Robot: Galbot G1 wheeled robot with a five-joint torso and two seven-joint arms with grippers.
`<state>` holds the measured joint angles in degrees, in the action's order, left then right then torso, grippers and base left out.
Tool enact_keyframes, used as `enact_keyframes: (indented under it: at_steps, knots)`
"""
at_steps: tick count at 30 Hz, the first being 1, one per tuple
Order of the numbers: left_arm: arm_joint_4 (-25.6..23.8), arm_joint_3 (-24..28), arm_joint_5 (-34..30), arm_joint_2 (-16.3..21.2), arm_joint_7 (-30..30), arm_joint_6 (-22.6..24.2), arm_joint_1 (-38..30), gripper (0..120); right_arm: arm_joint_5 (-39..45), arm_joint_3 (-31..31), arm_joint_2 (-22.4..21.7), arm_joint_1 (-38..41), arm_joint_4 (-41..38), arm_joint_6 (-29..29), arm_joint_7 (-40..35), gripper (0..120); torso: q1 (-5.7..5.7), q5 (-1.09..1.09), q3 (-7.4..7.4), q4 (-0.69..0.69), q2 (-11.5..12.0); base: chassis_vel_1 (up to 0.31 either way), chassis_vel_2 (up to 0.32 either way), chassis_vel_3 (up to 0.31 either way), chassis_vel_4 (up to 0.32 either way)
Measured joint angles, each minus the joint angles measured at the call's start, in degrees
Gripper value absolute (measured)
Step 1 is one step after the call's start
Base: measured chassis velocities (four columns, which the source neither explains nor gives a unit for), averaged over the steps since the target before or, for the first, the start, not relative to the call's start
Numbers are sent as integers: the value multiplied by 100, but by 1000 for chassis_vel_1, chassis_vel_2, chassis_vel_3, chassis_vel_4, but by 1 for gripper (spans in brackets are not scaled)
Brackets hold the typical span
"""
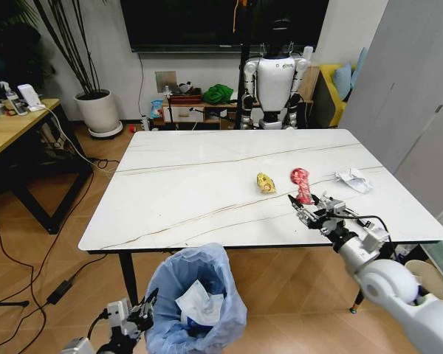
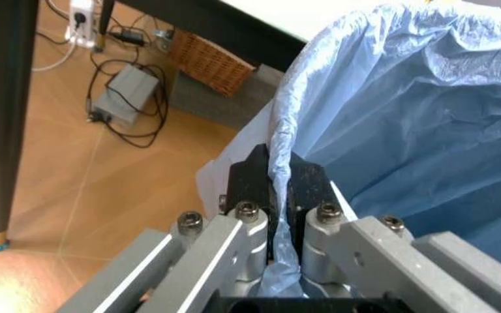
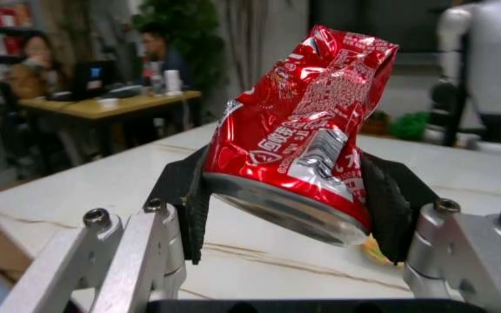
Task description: Pick up the trash bin and place the trash from the table into it.
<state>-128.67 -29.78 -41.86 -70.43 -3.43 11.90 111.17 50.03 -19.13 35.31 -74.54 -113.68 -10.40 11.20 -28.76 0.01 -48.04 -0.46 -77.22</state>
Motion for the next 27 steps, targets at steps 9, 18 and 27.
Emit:
enact_keyframes:
  at_steps: [9, 18, 27]
  knots:
    - [130, 173, -32, -58, -23, -2, -178, 0, 9, 812, -896, 447, -911, -121, 662, 50, 0, -1, 0, 2, 0, 0, 0, 0, 0]
    - [246, 276, -127, -33, -50, 17, -335, 0, -223, 2033, -1656, 1477, -1217, -122, 1634, 50, 0, -1, 0, 1, 0, 0, 0, 0, 0]
    - [244, 289, -176, -31, -50, 35, -371, 0, -659, 2579, -1759, 1694, -1177, -179, 2065, 50, -1, -1, 0, 0, 0, 0, 0, 0, 0]
